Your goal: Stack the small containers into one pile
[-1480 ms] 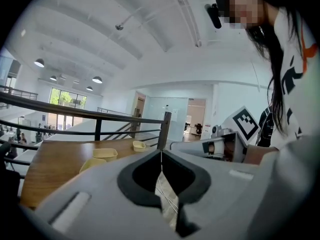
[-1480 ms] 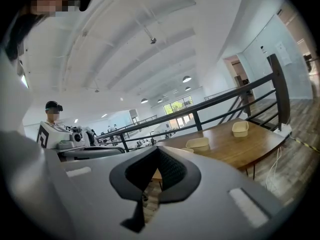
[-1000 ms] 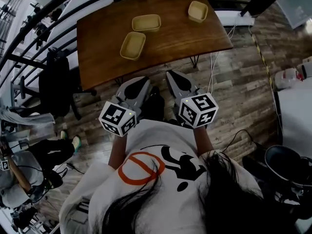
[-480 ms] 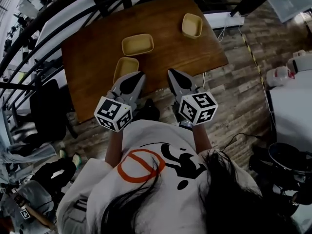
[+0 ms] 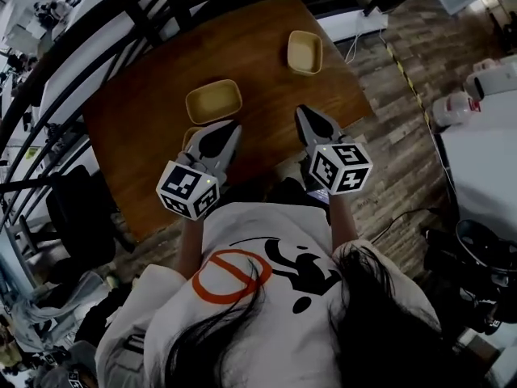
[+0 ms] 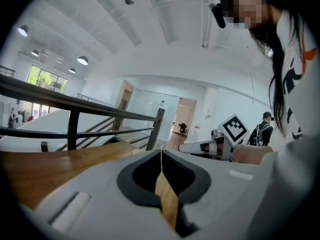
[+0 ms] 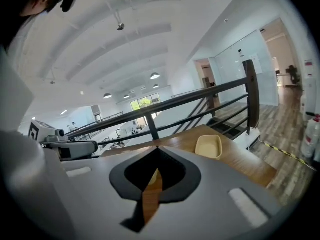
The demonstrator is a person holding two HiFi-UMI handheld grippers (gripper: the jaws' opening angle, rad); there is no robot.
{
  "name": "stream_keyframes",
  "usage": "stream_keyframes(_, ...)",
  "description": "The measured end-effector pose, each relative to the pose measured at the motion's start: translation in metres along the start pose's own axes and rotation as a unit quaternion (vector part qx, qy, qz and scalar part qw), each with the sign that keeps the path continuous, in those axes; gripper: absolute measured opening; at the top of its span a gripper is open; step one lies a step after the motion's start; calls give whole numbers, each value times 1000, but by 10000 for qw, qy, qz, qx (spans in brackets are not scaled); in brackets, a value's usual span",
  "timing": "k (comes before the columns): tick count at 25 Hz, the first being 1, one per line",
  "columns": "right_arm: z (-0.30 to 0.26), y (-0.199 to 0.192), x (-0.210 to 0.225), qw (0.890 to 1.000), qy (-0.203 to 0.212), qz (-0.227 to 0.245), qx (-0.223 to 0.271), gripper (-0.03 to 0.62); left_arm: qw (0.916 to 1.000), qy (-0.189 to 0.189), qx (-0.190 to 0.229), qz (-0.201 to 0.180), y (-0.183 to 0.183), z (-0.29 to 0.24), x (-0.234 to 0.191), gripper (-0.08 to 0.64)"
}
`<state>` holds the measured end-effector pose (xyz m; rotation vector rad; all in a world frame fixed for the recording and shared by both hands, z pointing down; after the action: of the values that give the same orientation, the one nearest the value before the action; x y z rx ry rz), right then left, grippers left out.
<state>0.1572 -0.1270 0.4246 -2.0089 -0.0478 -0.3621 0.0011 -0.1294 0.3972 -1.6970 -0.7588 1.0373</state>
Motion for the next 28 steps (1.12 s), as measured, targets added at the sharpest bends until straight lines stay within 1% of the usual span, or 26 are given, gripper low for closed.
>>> stream_keyframes(4,-13,8,52,9996,-259,-82,-80,23,9999,-52,-158,-25,-6,-26,-1,0)
stream_keyframes(7,-30,14,91,9991,-365,-46,-222,32,9997,56,-216,-26,-11,-41,-6,0)
stream_keyframes(9,-46,16,117,9985,-385,-8,-401,39,9995,236,-195,10,-10,-52,-13,0)
stream_keyframes(12,-75,17,157,9965,-372,143,-739,67,9982,576,-100,101,-5,-68,-22,0)
stream_keyframes(15,-108,15,199,9933,-412,190,-1063,72,9956,923,-24,153,2,-82,-28,0)
stream_keyframes(20,-161,-5,252,9833,-430,-171,-1760,105,9896,1425,-7,203,10,-88,-28,0)
stream_keyframes(25,-204,-36,274,9672,-351,-701,-2417,152,9803,1956,33,263,9,-78,-31,0)
stream_keyframes(27,-214,-41,279,9630,-375,-773,-2555,150,9769,2116,57,298,9,-76,-32,0)
stream_keyframes(28,-217,-42,280,9615,-398,-789,-2603,134,9754,2181,65,319,10,-76,-32,0)
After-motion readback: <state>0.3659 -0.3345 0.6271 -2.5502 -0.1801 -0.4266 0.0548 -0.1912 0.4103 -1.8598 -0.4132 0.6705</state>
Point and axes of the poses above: the fingertips, and each gripper's own axes: z backward along the fingers, x to its right, y out of its top, the point moved 2 cm from there along z, backward along the fingers, and after that the axes turned 4 degrees about -y, right-handed, at the moved point
